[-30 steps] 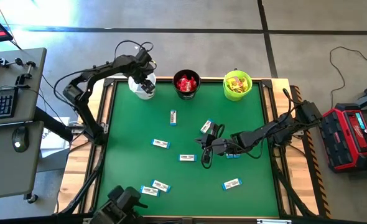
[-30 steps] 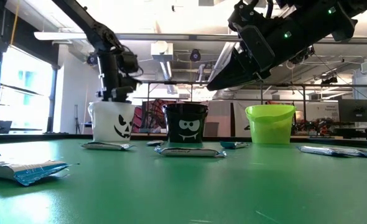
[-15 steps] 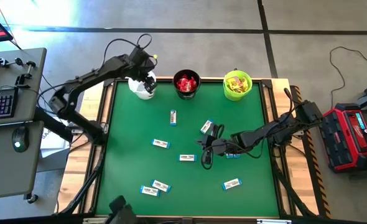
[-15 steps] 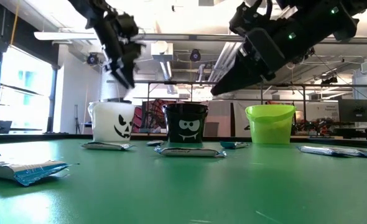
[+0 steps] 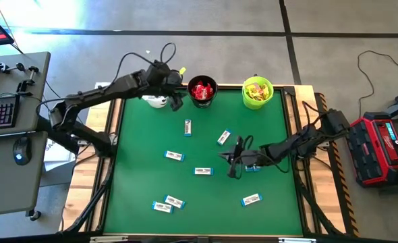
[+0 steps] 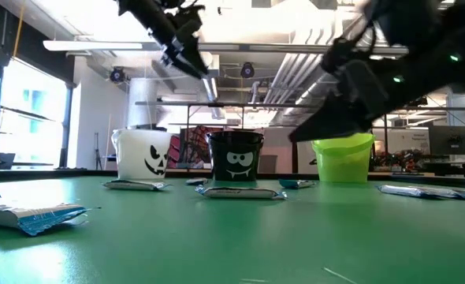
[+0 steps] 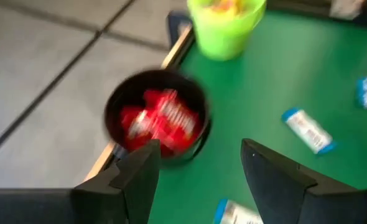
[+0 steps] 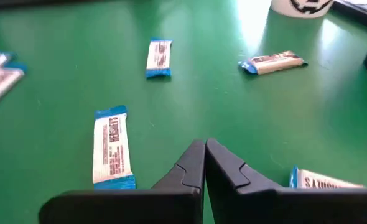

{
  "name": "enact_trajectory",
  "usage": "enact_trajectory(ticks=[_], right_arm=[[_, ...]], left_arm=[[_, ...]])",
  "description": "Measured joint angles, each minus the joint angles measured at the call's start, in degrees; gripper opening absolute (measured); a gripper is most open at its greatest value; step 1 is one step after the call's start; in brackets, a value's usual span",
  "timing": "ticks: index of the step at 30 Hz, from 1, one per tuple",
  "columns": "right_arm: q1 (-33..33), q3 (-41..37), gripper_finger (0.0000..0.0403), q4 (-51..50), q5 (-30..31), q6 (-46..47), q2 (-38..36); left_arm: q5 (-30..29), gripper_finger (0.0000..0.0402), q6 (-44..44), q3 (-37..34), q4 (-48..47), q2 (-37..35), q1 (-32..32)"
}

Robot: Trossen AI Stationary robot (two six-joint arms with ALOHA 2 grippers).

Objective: Sort candy by brand, put in halloween buckets
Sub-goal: Put the white chocolate bar into the white bucket

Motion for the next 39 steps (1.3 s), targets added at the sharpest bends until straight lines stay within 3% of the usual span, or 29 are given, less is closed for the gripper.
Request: enact_trajectory(ticks=[5, 12, 15, 20, 23, 26, 32, 39], right_arm=[[4.2, -5.3, 0.0000, 7.2, 5.1, 2.3, -0.3], [9.7, -5.5, 0.0000, -2.3, 9.6, 9.4, -5.9], [11.0, -3.3, 0.0000, -14.8, 10.3, 15.4, -10.0], [11.9, 5.2, 0.0009, -46.4, 10.2, 31.6, -14.0], [11.4, 10.3, 0.0031, -63.3, 6.6, 44.0, -14.1], [10.8, 12.7, 0.0068, -71.8, 2.3, 53.0, -14.1], [9.0, 13.2, 0.0144, -73.5, -4.8, 60.8, -14.1], [6.3, 13.2, 0.0167, -73.0, -6.9, 61.4, -9.6]], left_arm=[[0.0, 0.0215, 0.0, -3.8, 9.8, -0.1, -4.4], [0.0, 0.0215, 0.1, -10.2, 21.6, -0.2, -10.5], [-0.4, 0.0215, -0.1, -13.7, 27.4, -0.2, -13.2], [-0.7, 0.0215, -1.3, -19.6, 37.5, -0.2, -17.0], [-1.2, 0.0215, -2.7, -21.9, 40.1, -0.2, -19.1], [-1.7, 0.0215, -3.5, -23.4, 41.6, -0.2, -21.2], [-4.0, 0.0215, -3.9, -25.6, 42.9, -0.2, -25.2], [-4.7, 0.0215, -6.3, -28.1, 45.6, -0.2, -28.2]])
